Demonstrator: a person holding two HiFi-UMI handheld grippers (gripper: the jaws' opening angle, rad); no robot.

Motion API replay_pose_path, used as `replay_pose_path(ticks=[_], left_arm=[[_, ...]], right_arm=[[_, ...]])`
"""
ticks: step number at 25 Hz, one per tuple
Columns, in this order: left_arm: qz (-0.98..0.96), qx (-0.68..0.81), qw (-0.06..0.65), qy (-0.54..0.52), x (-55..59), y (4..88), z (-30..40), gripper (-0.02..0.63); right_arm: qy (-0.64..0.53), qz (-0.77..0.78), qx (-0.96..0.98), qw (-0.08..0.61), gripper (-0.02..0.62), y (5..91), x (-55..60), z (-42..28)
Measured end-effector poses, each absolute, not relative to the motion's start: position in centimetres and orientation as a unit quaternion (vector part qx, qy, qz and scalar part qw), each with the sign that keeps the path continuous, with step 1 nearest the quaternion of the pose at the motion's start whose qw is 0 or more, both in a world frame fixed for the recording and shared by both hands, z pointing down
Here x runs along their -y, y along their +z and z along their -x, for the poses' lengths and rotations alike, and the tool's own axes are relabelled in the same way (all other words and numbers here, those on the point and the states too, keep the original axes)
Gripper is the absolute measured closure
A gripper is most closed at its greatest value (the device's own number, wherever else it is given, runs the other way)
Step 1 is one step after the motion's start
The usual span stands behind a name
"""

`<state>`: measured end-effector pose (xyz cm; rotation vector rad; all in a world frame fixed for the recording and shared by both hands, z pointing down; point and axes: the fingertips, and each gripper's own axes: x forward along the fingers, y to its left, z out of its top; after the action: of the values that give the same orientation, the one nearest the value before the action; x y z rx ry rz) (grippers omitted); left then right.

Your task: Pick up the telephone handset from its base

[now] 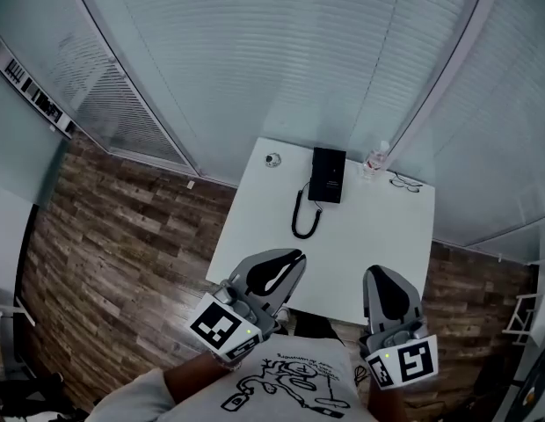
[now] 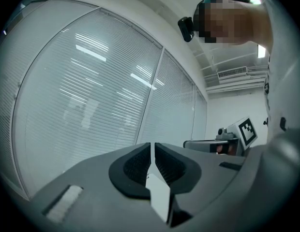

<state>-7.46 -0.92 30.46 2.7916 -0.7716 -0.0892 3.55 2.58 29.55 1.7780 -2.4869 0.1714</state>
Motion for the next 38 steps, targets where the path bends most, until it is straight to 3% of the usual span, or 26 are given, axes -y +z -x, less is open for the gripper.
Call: replay_pose_path(ticks=[22, 38], left_arm=[[-0.954, 0.273, 0.124, -0.025, 6.6, 31.0, -8.2, 0.58], [-0.955, 0.264, 0.133, -0.008, 7.6, 31.7, -5.8, 0.58]], right_arm=[[0.062, -0.575, 0.816, 0.029, 0.578, 30.4, 3.8, -19.3], [0.075, -0.572, 0.816, 0.026, 0.578, 30.8, 5.2, -15.9]])
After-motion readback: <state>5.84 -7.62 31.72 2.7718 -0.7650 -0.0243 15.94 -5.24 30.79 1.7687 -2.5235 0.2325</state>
